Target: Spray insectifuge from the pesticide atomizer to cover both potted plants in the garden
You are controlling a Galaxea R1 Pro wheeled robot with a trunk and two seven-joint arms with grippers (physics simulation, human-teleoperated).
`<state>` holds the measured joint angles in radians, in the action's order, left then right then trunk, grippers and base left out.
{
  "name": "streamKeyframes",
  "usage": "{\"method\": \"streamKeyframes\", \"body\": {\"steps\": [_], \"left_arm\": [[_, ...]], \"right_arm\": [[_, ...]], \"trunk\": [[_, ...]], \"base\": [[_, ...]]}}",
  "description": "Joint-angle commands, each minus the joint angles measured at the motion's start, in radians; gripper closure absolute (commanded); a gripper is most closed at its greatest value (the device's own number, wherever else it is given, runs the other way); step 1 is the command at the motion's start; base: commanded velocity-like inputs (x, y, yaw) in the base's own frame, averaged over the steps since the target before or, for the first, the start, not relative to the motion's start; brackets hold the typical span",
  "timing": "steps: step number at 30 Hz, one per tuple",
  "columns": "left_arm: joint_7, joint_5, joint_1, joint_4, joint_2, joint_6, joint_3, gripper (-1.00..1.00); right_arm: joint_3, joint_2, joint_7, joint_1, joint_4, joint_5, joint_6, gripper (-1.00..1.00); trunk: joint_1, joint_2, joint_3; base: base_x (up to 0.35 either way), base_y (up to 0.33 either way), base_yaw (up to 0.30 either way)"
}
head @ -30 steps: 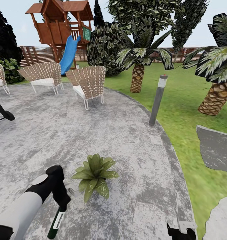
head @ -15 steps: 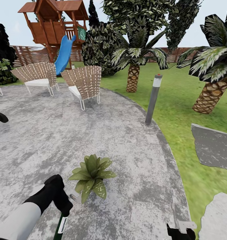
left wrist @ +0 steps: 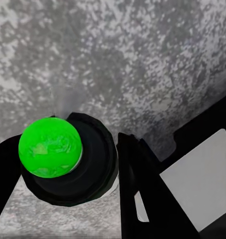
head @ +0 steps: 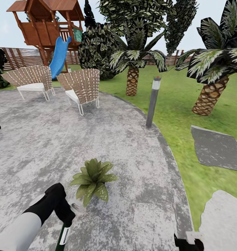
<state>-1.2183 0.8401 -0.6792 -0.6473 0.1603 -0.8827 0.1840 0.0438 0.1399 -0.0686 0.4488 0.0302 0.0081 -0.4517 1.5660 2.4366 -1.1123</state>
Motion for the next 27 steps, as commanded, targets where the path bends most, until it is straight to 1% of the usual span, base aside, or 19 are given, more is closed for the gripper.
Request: {"method": "streamKeyframes", "body": {"steps": [1,5,10,19,21,23,24,27], "left_arm": [[-0.006,0.005,0.000,-0.002,0.000,-0.007,0.003,1.00],[-0.005,0.005,0.000,-0.002,-0.006,-0.007,0.003,1.00],[-0.004,0.005,0.000,-0.001,-0.009,-0.007,0.003,1.00],[-0.004,0.004,0.004,-0.007,-0.012,-0.008,0.001,1.00],[-0.006,0.004,0.003,-0.013,-0.010,-0.012,-0.001,1.00],[-0.007,0.004,-0.003,-0.016,-0.010,-0.016,-0.024,1.00],[-0.006,0.010,-0.014,-0.013,-0.002,-0.022,-0.106,1.00],[-0.006,0.014,-0.016,-0.012,0.008,-0.041,-0.125,1.00]], "right_arm": [[0.004,0.000,0.000,0.001,-0.001,0.001,-0.004,-1.00],[0.004,0.000,0.000,0.001,-0.001,0.001,-0.004,-1.00],[0.004,0.000,0.000,0.001,-0.001,0.001,-0.004,-1.00],[0.004,0.000,0.000,0.001,-0.001,0.001,-0.004,-1.00],[0.004,0.000,0.000,0.001,-0.001,0.001,-0.004,-1.00],[0.004,0.000,0.000,0.001,-0.001,0.001,-0.004,-1.00],[0.004,0.000,0.000,0.001,-0.001,0.001,-0.004,-1.00],[0.004,0.000,0.000,0.001,-0.001,0.001,-0.004,-1.00]], "trunk": [[0.000,0.000,-0.001],[0.000,0.000,-0.001],[0.000,0.000,-0.001],[0.000,0.000,-0.001],[0.000,0.000,-0.001],[0.000,0.000,-0.001],[0.000,0.000,-0.001],[0.000,0.000,-0.001]], "base": [[-0.080,0.223,-0.001],[0.001,0.275,0.000],[0.133,0.286,-0.032],[0.024,0.031,-0.234],[0.000,0.001,-0.108],[0.000,0.000,-0.035],[0.000,0.000,-0.003],[0.000,0.000,-0.001]]}}
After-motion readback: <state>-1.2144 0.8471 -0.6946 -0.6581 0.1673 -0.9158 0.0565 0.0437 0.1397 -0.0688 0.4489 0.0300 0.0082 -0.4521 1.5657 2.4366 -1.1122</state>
